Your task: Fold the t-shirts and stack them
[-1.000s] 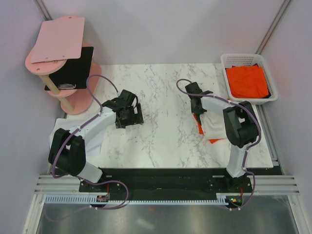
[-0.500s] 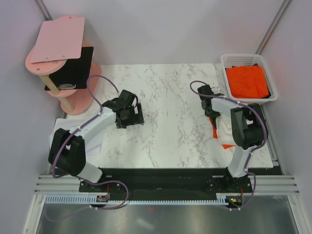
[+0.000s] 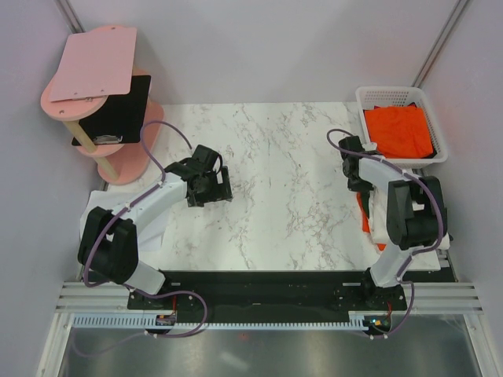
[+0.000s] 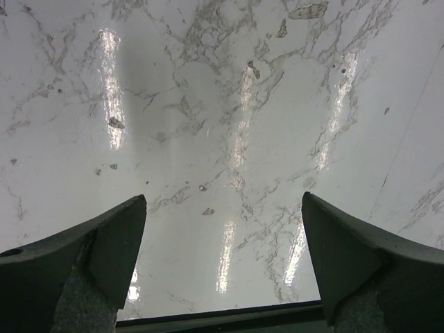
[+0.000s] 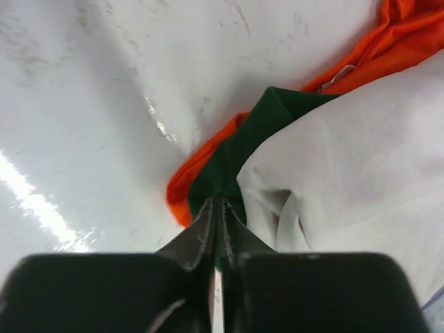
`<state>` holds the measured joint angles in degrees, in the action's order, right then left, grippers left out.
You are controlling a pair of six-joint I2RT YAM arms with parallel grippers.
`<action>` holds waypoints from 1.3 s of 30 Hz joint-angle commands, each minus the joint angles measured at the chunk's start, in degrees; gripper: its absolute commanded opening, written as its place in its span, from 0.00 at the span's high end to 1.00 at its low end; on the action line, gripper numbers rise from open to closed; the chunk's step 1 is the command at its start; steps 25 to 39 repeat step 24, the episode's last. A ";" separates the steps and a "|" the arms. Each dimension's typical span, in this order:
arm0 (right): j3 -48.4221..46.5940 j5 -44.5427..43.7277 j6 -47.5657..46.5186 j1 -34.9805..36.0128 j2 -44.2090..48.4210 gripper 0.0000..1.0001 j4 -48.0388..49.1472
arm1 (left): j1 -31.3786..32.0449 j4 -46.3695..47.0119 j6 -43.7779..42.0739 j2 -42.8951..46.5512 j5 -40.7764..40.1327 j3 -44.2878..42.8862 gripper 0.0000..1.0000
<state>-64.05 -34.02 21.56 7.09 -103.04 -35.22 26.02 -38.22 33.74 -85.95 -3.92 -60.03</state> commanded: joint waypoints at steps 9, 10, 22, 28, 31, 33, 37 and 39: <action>-5.63 16.53 -7.06 7.23 15.86 0.02 7.19 | 0.17 2.80 -7.98 3.60 -1.35 -2.37 0.00; -6.52 17.05 -7.15 8.71 14.29 0.02 7.45 | 0.17 2.88 -8.07 3.51 -1.61 -2.63 0.00; -15.48 19.61 -6.62 23.57 0.14 0.02 13.34 | 0.08 4.73 -12.73 0.09 -2.40 -4.74 0.00; -16.54 20.04 -6.97 24.46 -1.01 0.02 13.69 | -0.01 5.26 -12.99 -0.35 -3.02 -5.01 0.00; -16.54 20.04 -6.97 24.46 -1.01 0.02 13.69 | -0.01 5.26 -12.99 -0.35 -3.02 -5.01 0.00; -16.54 20.04 -6.97 24.46 -1.01 0.02 13.69 | -0.01 5.26 -12.99 -0.35 -3.02 -5.01 0.00; -16.54 20.04 -6.97 24.46 -1.01 0.02 13.69 | -0.01 5.26 -12.99 -0.35 -3.02 -5.01 0.00; -16.54 20.04 -6.97 24.46 -1.01 0.02 13.69 | -0.01 5.26 -12.99 -0.35 -3.02 -5.01 0.00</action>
